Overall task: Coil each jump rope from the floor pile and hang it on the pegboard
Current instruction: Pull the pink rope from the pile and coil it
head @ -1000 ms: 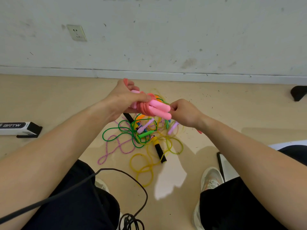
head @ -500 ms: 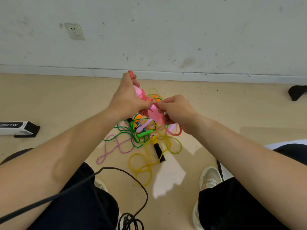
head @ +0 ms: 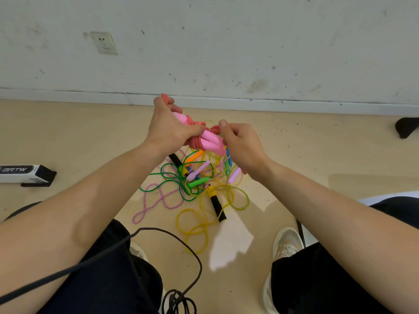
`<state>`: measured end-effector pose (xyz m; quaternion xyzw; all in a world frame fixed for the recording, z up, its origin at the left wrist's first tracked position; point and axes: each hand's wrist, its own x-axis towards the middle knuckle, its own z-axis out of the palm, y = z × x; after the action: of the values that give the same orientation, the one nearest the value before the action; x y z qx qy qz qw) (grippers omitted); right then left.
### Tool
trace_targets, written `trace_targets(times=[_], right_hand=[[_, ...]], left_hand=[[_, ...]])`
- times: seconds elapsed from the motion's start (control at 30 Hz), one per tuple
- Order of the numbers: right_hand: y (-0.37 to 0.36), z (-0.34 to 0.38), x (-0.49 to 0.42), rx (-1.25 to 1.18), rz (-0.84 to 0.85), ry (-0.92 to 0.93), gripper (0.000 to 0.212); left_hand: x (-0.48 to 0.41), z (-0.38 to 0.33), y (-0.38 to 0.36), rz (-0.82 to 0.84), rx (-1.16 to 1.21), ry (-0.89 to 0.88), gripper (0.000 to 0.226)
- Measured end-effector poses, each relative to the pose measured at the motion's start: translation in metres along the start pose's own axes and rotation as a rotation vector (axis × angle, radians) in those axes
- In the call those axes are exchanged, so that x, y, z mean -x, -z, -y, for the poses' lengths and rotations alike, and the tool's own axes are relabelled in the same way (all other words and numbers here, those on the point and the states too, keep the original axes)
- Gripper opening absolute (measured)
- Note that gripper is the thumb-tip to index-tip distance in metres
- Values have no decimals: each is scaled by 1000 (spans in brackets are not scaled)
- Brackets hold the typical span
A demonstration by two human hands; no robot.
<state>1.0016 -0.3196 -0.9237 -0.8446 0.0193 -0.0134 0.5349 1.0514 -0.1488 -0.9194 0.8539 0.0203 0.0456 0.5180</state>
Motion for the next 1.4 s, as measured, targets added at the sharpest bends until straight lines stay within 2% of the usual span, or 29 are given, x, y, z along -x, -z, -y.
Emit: trace_targets(times=[0.2, 0.27, 0.37, 0.47, 0.67, 0.87, 1.03, 1.2, 1.3, 1.4], right_hand=[[19, -4, -11, -470, 106, -249, 35], [20, -3, -9, -530, 137, -303, 26], [18, 1, -7, -598, 105, -355, 32], [16, 3, -7, -677, 64, -410, 18], [16, 5, -4, -820, -16, -526, 29], [16, 4, -3, -783, -19, -547, 31], [11, 0, -3, -550, -60, -461, 32], [4, -1, -2, -509, -73, -445, 28], [0, 0, 0, -532, -66, -467, 30], [-3, 0, 2, -552, -46, -498, 27]], left_hand=[[-4, -7, 13, 36, 220, 130, 88], [-4, -5, 13, -1, 210, 132, 87], [1, -5, 7, -39, 242, 159, 83], [4, -4, 2, -56, 303, 185, 82], [3, 0, -1, -56, 341, 227, 81], [1, 6, -6, -127, 344, 219, 81], [4, 15, -14, -193, 227, 206, 97], [11, 12, -16, -155, 14, 128, 99], [14, 12, -16, -113, -67, 114, 117], [11, 11, -14, -92, -139, 108, 123]])
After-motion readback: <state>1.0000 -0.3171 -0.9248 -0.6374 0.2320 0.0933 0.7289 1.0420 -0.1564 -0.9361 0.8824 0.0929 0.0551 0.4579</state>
